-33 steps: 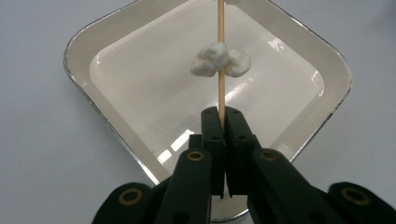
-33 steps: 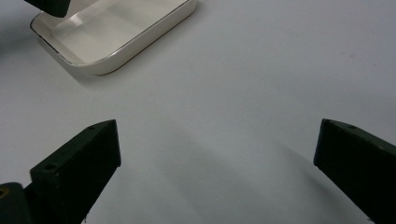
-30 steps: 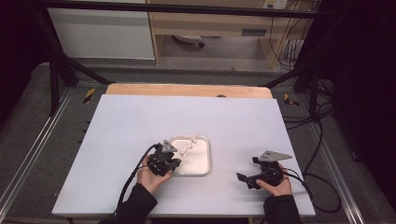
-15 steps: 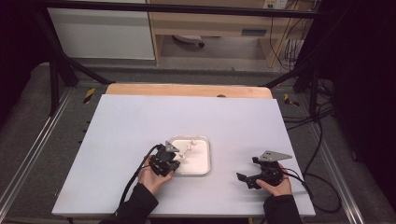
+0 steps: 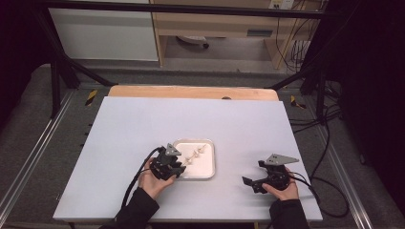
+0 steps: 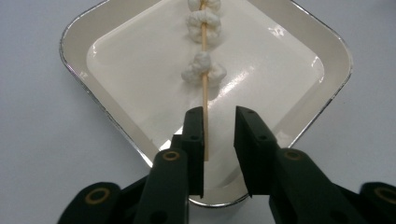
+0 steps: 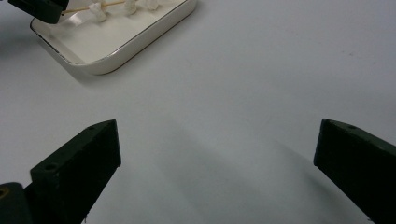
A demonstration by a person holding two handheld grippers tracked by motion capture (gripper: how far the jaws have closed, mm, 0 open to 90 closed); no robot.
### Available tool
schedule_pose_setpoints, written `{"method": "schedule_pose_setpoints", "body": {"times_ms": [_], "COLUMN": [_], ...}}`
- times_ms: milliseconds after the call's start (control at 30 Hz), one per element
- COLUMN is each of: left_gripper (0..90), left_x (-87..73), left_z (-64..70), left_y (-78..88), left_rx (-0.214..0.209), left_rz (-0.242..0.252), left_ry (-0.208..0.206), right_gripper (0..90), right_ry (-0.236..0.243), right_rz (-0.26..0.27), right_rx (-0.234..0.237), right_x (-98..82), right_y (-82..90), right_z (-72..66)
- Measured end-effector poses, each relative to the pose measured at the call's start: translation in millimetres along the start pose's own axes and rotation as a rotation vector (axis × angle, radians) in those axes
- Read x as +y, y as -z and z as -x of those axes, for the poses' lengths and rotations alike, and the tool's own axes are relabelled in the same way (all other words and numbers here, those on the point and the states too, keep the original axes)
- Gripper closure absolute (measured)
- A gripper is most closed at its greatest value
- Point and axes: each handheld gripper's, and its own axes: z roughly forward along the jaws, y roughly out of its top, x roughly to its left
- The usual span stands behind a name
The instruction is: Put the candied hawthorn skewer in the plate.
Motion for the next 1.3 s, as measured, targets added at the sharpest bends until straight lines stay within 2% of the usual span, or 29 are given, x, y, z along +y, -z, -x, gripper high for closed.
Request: {"method": "schedule_pose_setpoints", "body": {"times_ms": [133, 300, 500, 600, 1000, 1300], "left_gripper": [61.8, 45.1, 27.9, 21.2, 12.6, 8.3], "left_x": [-1.1, -3.5, -13.0, -19.8, -64.3, -93.4], "left_z": [-5.7, -12.1, -22.7, -29.6, -58.0, -68.5], "left_y": [8.5, 19.0, 32.5, 37.6, 57.2, 62.9], "left_rx": [-0.013, -0.034, -0.004, 0.001, 0.041, 0.05], "left_rz": [0.027, 0.044, 0.064, 0.073, 0.109, 0.127], "left_ry": [-0.003, -0.011, -0.027, -0.018, 0.018, 0.021], "right_gripper": [1.4, 1.3, 1.2, 1.1, 0.9, 0.9], "right_ry": [-0.002, 0.002, 0.001, 0.0, 0.001, -0.001], "right_rz": [-0.001, -0.001, 0.004, 0.003, -0.001, -0.008], "right_rx": [0.001, -0.002, -0.004, -0.006, -0.008, -0.016], "right_x": [0.2, 0.2, 0.5, 0.6, 0.3, -1.4], "right_y": [0.7, 0.7, 1.9, 1.9, 1.7, 1.8], "right_z": [0.0, 0.3, 0.7, 0.8, 0.8, 0.8]}}
